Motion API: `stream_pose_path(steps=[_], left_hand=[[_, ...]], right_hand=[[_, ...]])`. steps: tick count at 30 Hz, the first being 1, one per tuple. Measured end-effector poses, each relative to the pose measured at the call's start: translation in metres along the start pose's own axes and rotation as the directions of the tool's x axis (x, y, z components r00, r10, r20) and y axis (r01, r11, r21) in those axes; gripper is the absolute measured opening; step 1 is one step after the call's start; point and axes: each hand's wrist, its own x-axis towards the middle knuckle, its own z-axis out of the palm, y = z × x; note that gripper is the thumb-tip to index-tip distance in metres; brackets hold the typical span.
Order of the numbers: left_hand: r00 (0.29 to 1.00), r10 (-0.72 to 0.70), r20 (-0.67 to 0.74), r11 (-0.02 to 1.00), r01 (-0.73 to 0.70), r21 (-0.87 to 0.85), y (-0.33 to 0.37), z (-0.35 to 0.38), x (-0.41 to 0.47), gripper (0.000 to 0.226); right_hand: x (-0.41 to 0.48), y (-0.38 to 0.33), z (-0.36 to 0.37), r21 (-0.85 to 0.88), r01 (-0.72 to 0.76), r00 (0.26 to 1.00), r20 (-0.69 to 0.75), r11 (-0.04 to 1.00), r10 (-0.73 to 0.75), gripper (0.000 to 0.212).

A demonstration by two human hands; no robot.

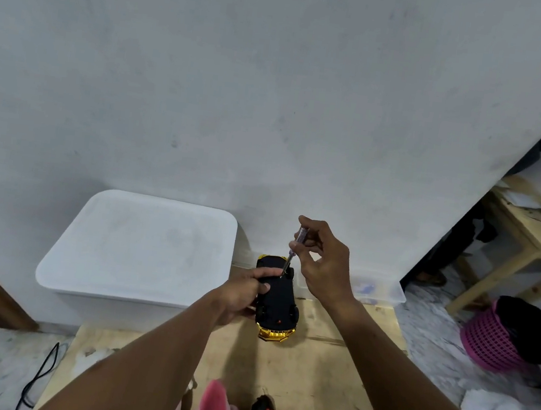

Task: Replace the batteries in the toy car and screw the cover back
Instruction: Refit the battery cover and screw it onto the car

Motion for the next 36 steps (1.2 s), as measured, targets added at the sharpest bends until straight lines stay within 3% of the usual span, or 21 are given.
stream_pose_path(steps=[5,11,16,20,26,36], left_hand=[[1.000,0.001,-0.007,1.000,-0.001,-0.006,-0.0003,-0.0004,-0.0016,0.047],[1.000,-0.004,0.012,1.000,0.004,0.012,-0.0006,0.0041,-0.0025,0.046],[1.000,-0.007,0.002,1.000,0.007,0.001,-0.0018,0.0051,-0.0015,0.047],[1.000,-0.009,-0.001,1.000,0.009,0.008,-0.0005,0.0048,-0.0023,0.047],[1.000,0.004,-0.011,1.000,-0.004,-0.002,-0.0016,0.0019,-0.0021,0.048],[1.000,0.018,-0.008,1.000,-0.018,-0.006,0.0017,0.0036,-0.0051,0.047]], right_hand=[[-0.0004,-0.0040,-0.0041,0.050,-0.048,0.997,0.061,0.998,0.045,0.045],[-0.0012,-0.0047,-0.0026,-0.013,0.009,1.000,-0.006,1.000,-0.009,0.040],[-0.0030,-0.0066,-0.0039,0.051,-0.050,0.998,0.052,0.997,0.048,0.042],[-0.0031,-0.0039,-0.0036,0.012,-0.016,0.999,-0.044,1.000,0.016,0.040],[-0.0057,-0.0045,-0.0064,0.054,-0.058,0.998,0.025,0.997,0.057,0.052],[-0.0022,-0.0066,-0.0047,0.023,-0.006,1.000,0.020,1.000,0.006,0.048]])
